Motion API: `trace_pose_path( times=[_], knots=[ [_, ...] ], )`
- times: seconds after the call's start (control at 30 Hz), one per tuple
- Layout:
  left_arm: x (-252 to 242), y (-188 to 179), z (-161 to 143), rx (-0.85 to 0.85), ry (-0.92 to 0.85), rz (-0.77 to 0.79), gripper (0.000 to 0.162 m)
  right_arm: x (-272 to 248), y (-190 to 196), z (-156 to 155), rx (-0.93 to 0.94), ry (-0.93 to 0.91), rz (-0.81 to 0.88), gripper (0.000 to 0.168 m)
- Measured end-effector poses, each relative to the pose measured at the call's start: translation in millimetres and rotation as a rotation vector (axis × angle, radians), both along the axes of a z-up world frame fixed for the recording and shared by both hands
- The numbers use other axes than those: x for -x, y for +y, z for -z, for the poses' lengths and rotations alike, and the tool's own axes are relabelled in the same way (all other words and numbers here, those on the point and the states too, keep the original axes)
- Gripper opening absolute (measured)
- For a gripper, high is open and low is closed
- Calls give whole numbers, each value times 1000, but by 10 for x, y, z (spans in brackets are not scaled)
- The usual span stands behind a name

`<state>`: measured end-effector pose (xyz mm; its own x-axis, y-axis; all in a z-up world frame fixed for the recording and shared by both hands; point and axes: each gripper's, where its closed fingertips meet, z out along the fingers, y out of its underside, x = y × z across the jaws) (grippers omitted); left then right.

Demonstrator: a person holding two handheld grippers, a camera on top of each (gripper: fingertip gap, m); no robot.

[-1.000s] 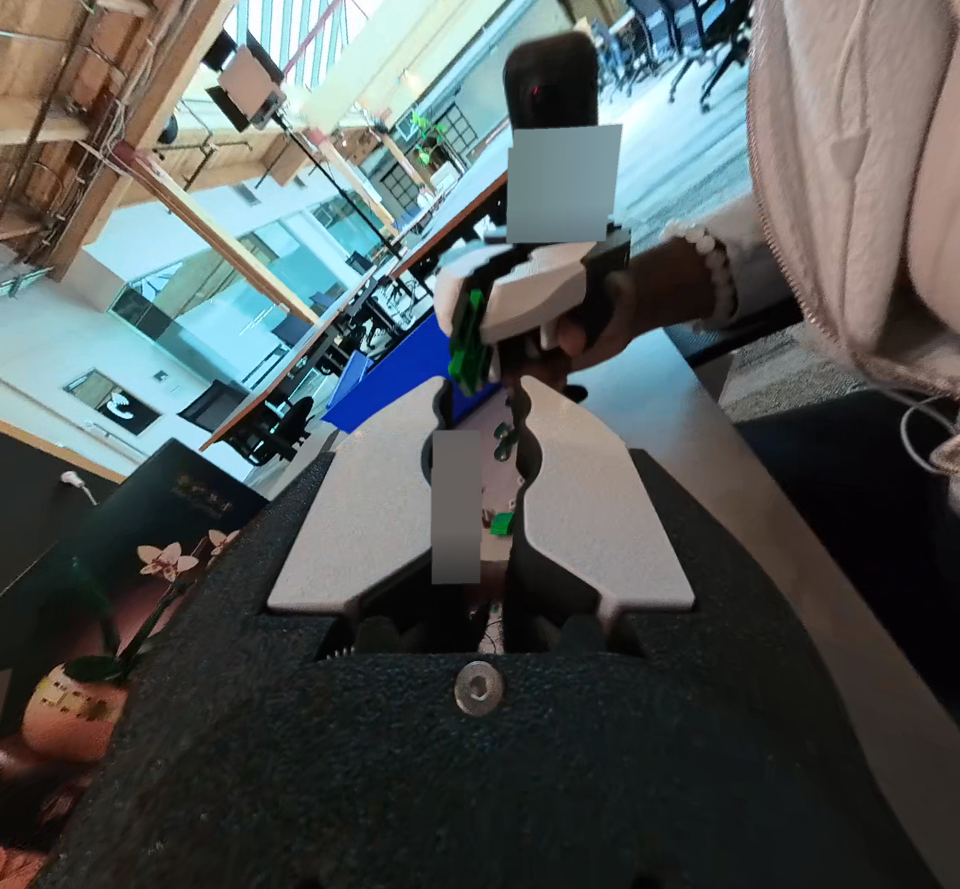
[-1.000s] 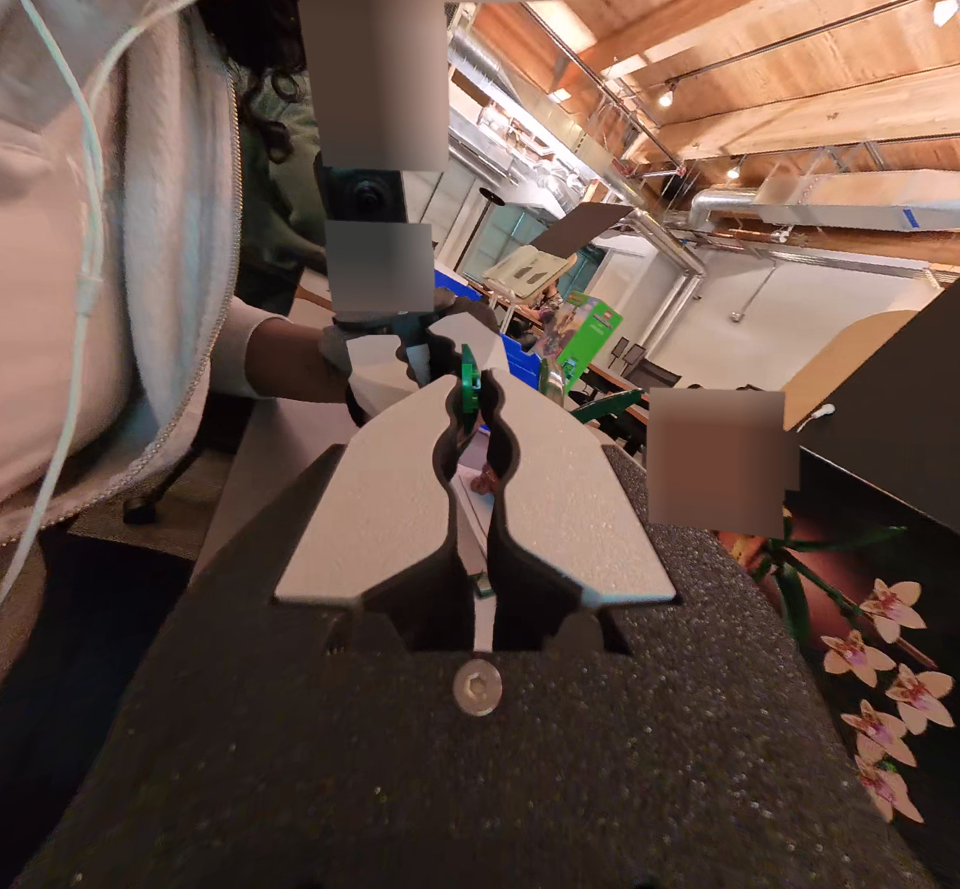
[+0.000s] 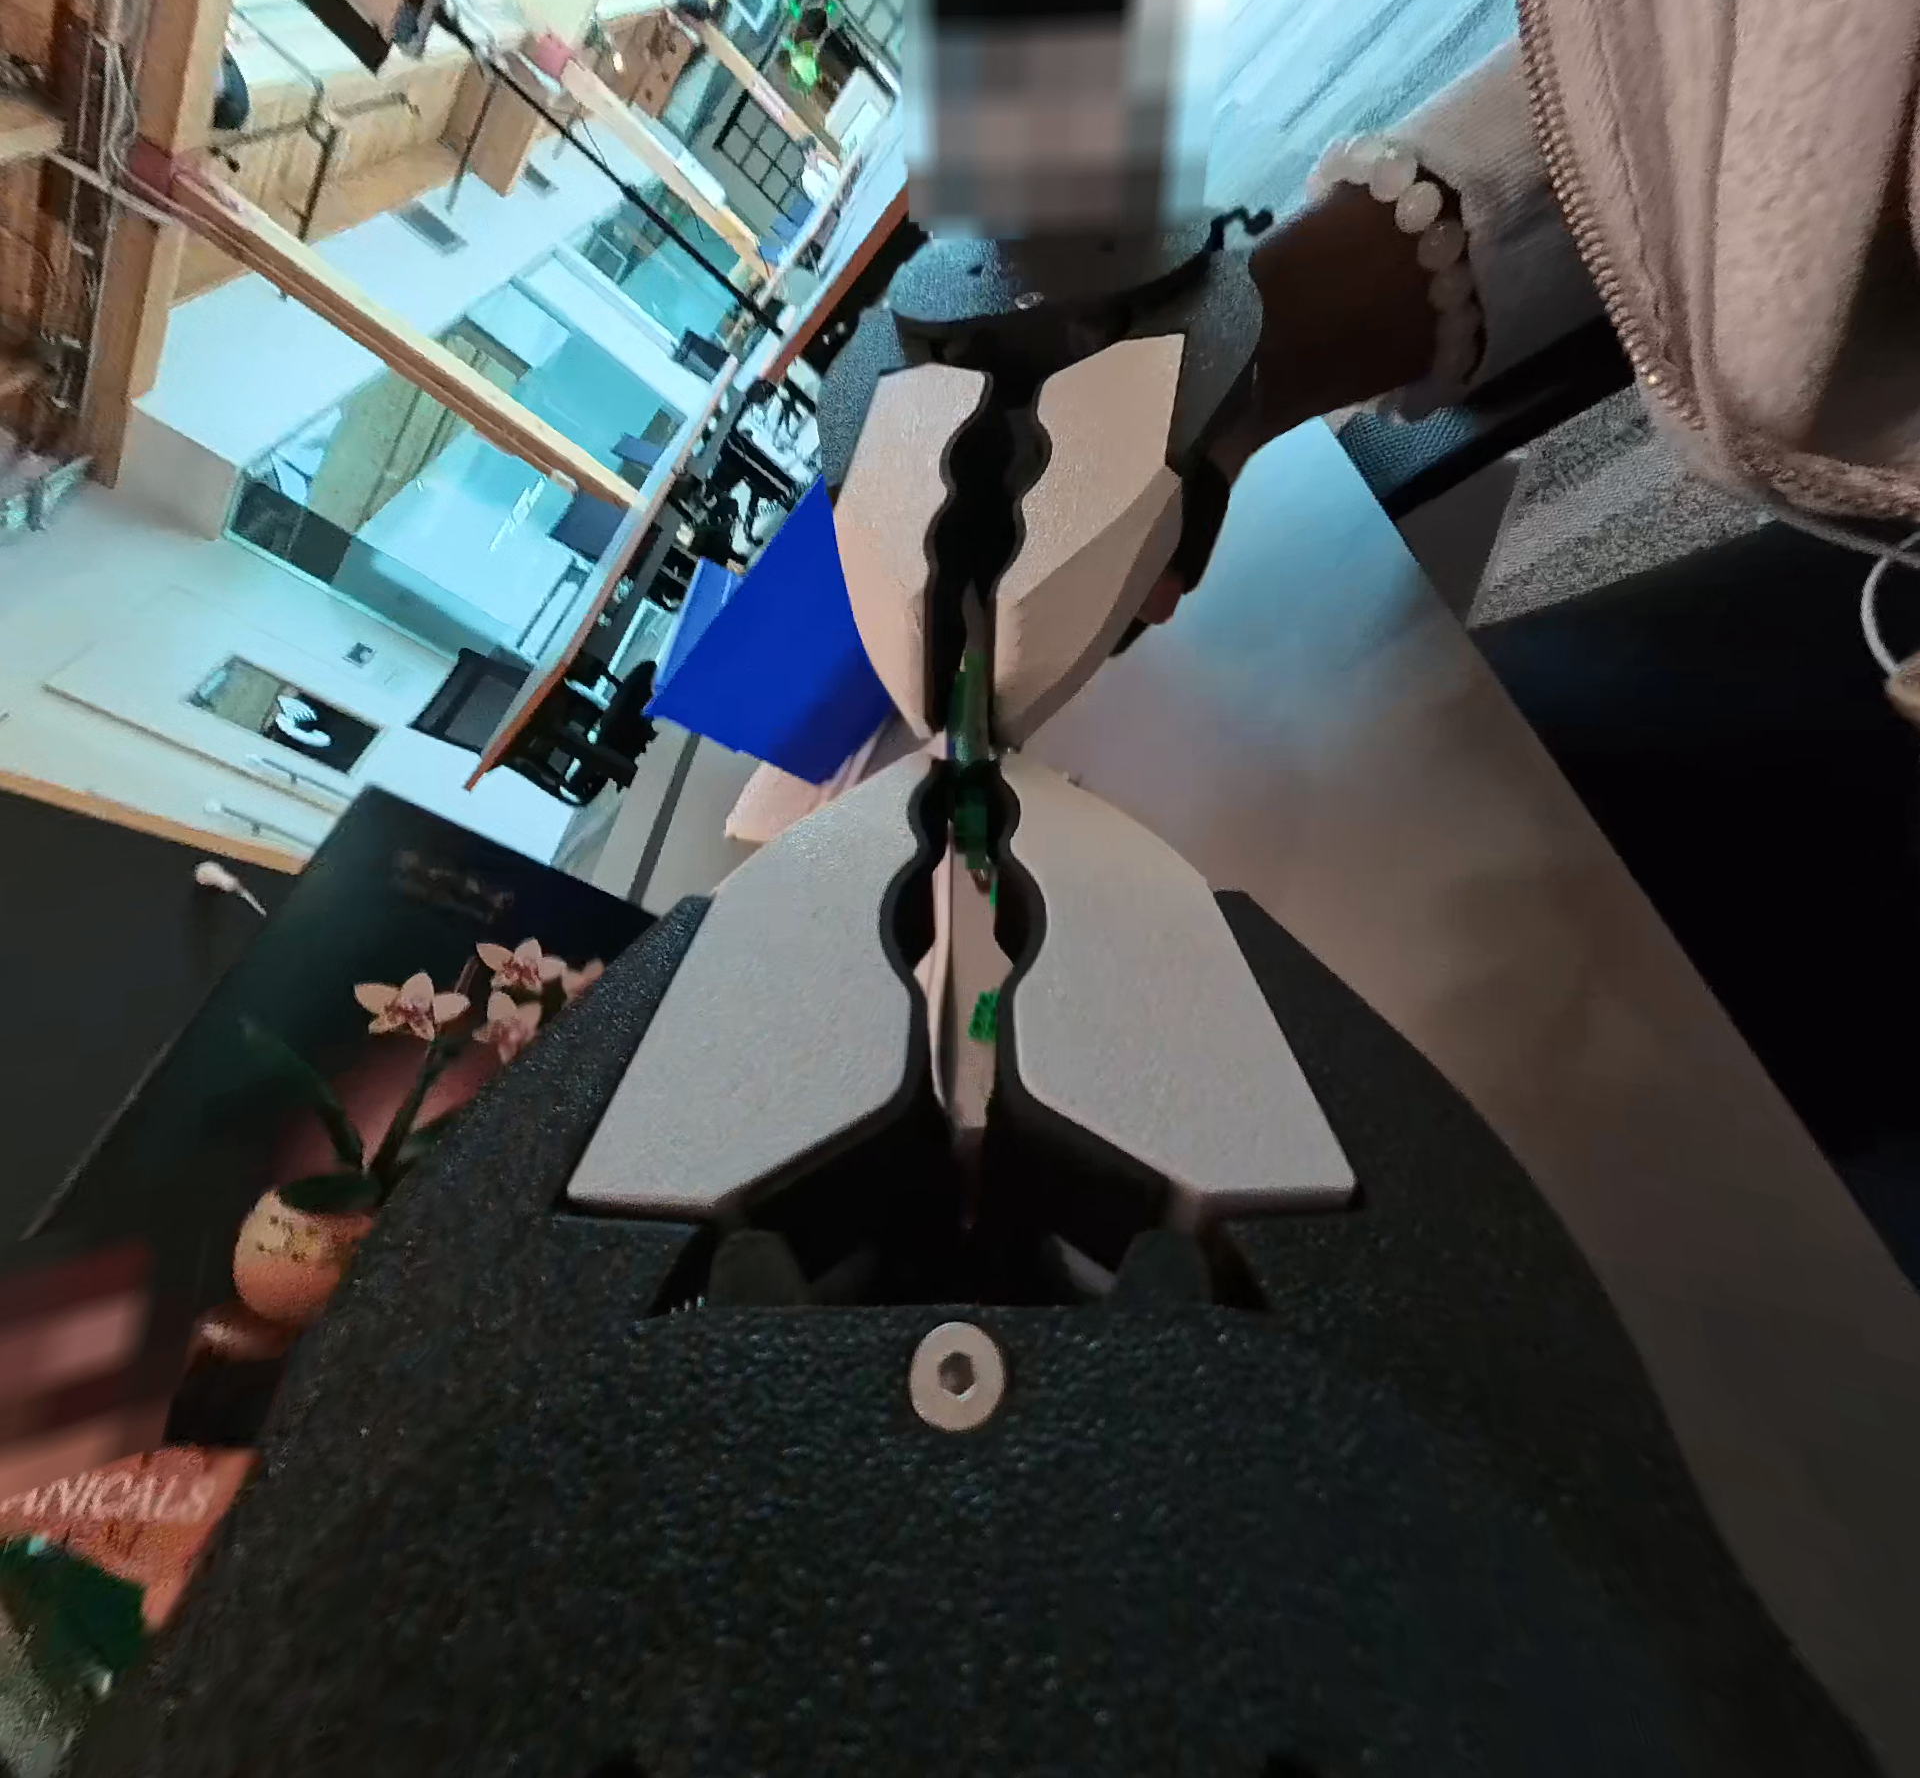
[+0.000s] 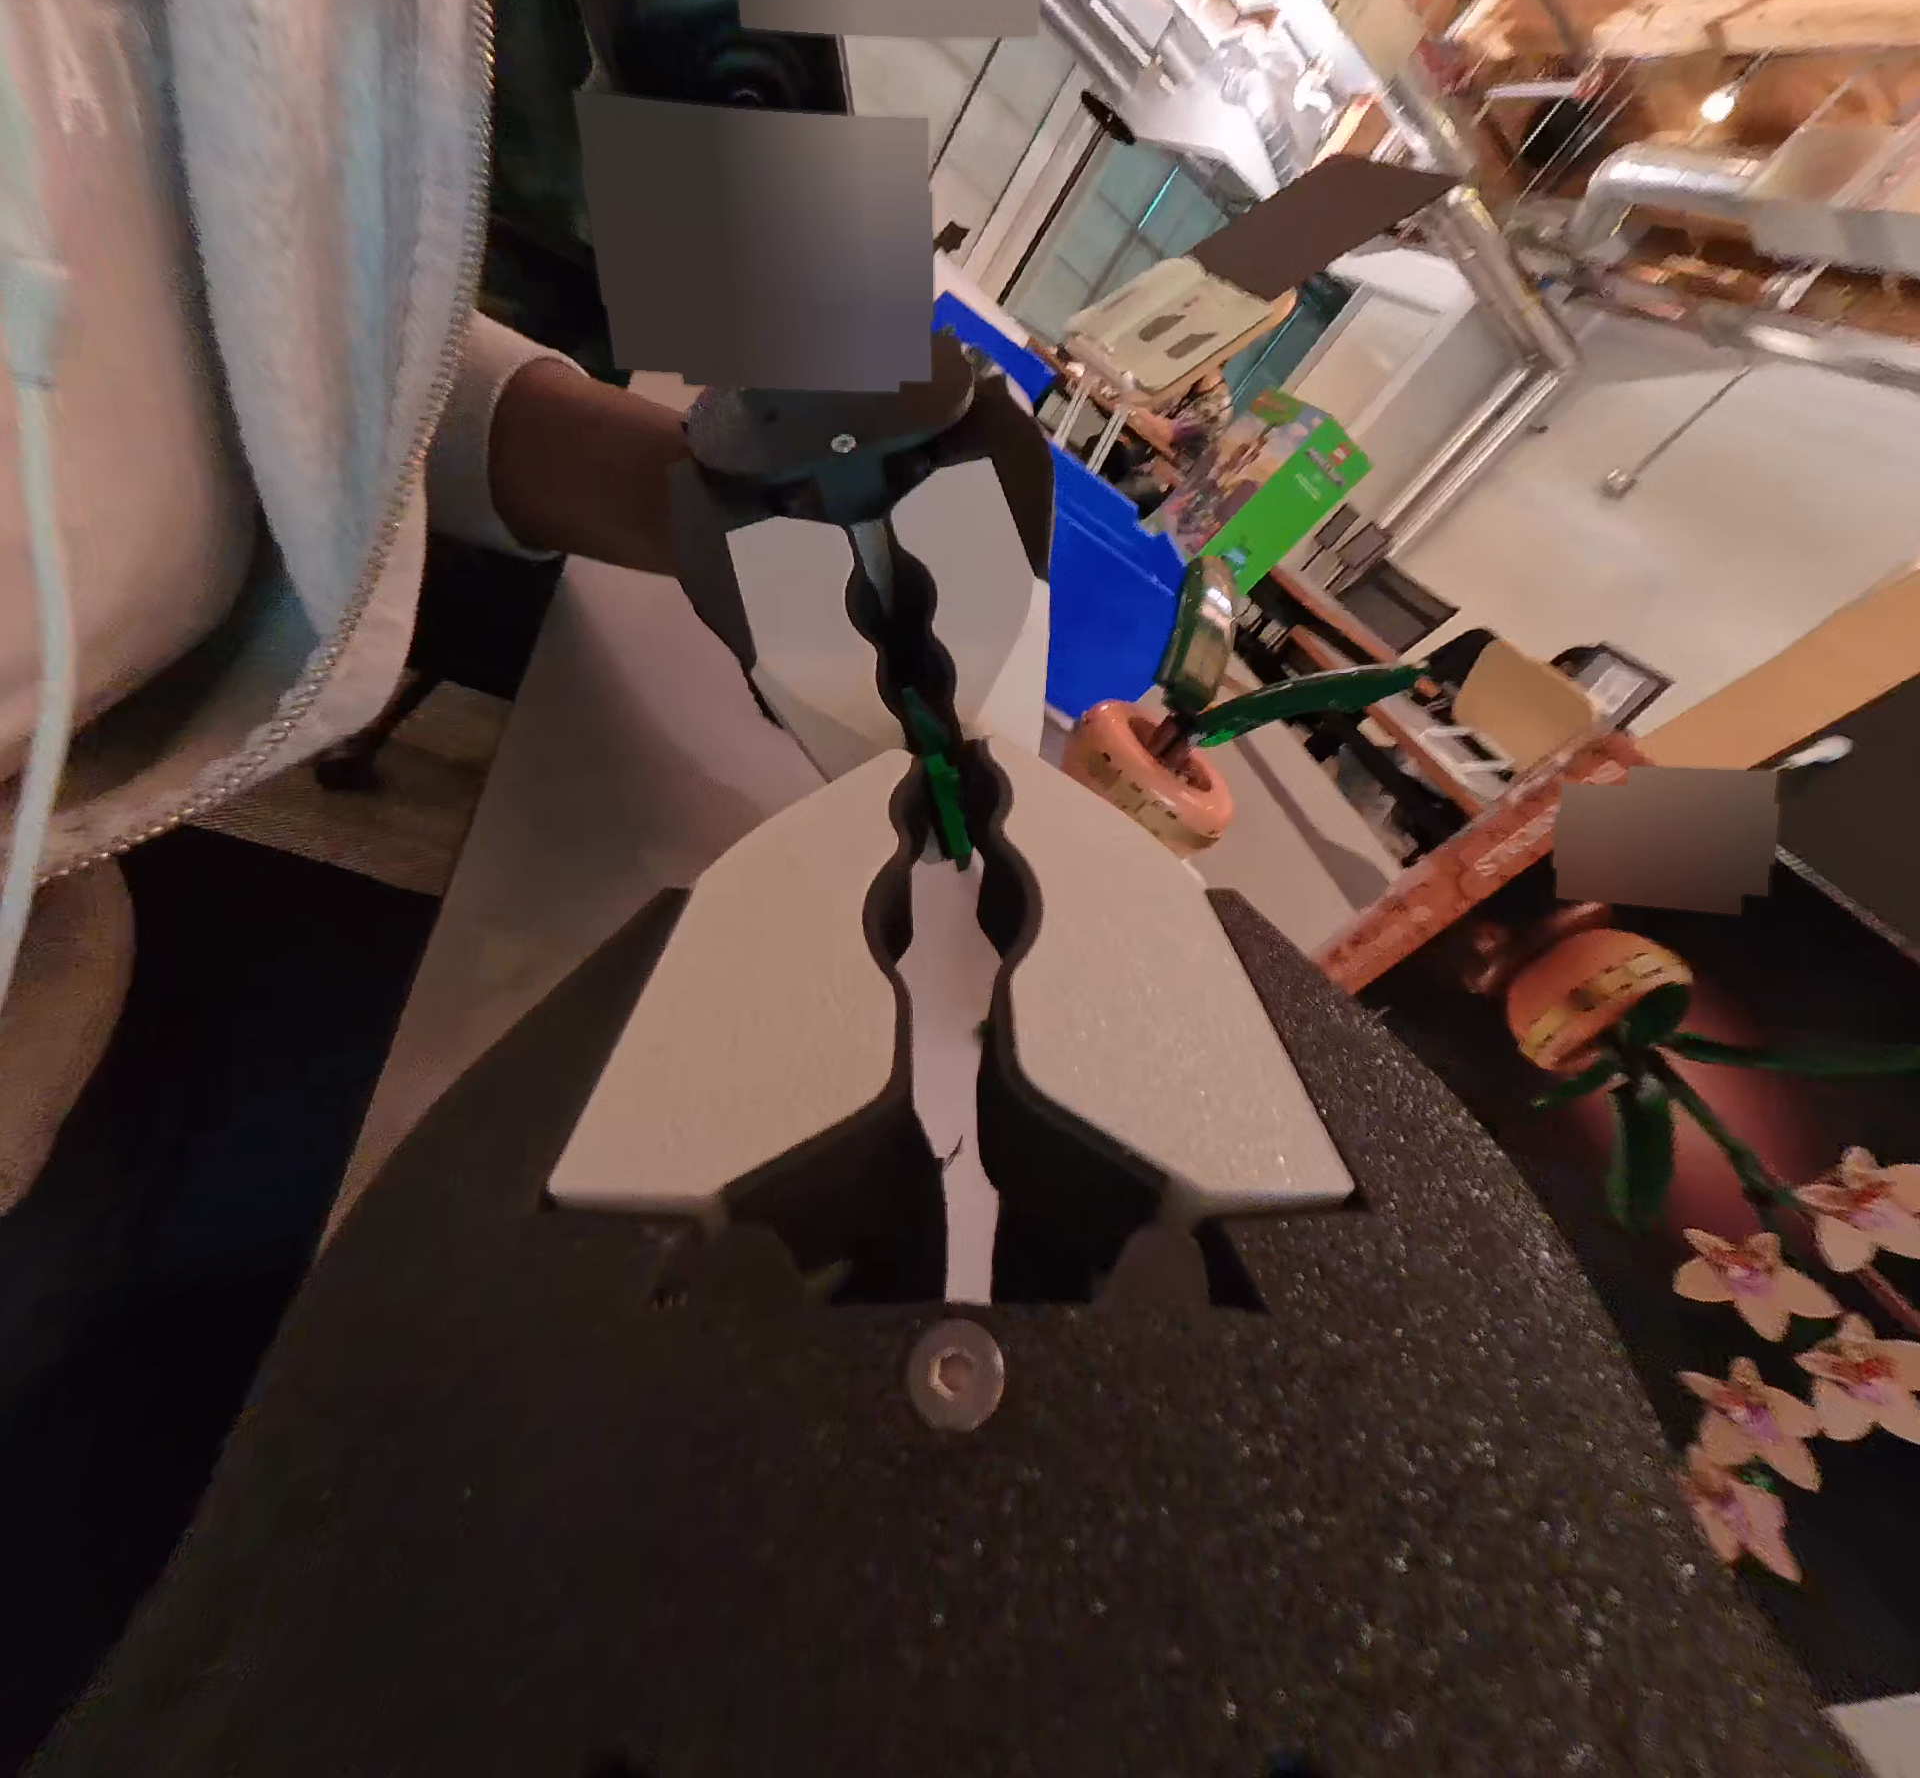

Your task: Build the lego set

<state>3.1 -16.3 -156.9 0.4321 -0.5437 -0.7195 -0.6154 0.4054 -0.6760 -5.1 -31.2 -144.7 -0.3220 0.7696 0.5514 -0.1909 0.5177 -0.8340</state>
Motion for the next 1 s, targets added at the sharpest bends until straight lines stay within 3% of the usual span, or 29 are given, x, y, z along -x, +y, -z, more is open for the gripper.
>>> trace_pose_path(
  times=[0.13,0.2,0.3,0.43,0.57,0.77,1.0],
  knots=[
    [540,33,97,-71,137,-259,5,153,159,116,57,-112,90,15],
    [986,13,156,-131,229,-442,5,210,286,276,101,-249,153,21],
    [1382,-84,177,-166,209,-557,5,269,388,570,155,-467,212,32],
    [1412,-89,164,-212,194,-557,5,386,460,773,163,-612,250,30],
    [1333,-61,288,-196,267,-535,5,505,542,810,9,-681,150,20],
    [1352,-48,313,-170,236,-532,5,718,679,930,-122,-875,15,8],
    [1345,-44,369,-149,246,-529,5,784,625,1076,-9,-1102,166,19]
  ],
)
